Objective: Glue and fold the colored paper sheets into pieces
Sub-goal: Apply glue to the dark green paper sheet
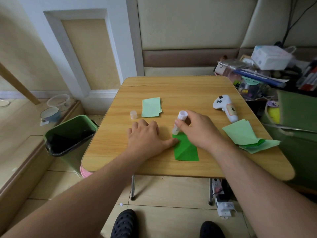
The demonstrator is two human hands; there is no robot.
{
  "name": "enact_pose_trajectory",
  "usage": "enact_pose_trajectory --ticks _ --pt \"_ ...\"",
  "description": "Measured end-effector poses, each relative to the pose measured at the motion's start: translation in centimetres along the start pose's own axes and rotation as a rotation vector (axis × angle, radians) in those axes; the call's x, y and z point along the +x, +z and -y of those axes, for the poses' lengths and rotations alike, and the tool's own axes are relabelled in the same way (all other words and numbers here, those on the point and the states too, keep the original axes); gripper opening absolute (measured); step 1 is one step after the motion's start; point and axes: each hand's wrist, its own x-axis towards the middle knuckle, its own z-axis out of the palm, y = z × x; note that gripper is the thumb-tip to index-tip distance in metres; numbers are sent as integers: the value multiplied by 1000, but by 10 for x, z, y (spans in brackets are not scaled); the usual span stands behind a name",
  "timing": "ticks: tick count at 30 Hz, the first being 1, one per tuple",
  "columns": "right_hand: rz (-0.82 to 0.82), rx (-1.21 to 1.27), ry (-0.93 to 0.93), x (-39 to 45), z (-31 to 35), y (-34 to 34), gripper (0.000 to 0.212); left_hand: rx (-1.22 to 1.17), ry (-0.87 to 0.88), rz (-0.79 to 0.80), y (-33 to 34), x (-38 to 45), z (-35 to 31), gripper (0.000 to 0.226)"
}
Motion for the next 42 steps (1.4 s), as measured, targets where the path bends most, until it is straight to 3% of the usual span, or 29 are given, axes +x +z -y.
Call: enact_pose_trajectory --ticks 14,19,28,37,42 --pt "-33 -167 106 -5 -18 -30 33 -19 11 81 -7 0 2 80" --pt "-133 60 102 -2 -7 -24 29 -18 10 77 -6 1 2 78" --pt "8 155 36 -5 6 3 25 -9 17 49 -4 0 1 76" --pt "22 -186 46 -7 -5 -22 31 -13 20 60 -5 1 1 77" --pt "9 -243 38 -8 -8 -31 28 -25 19 58 -4 1 2 77"
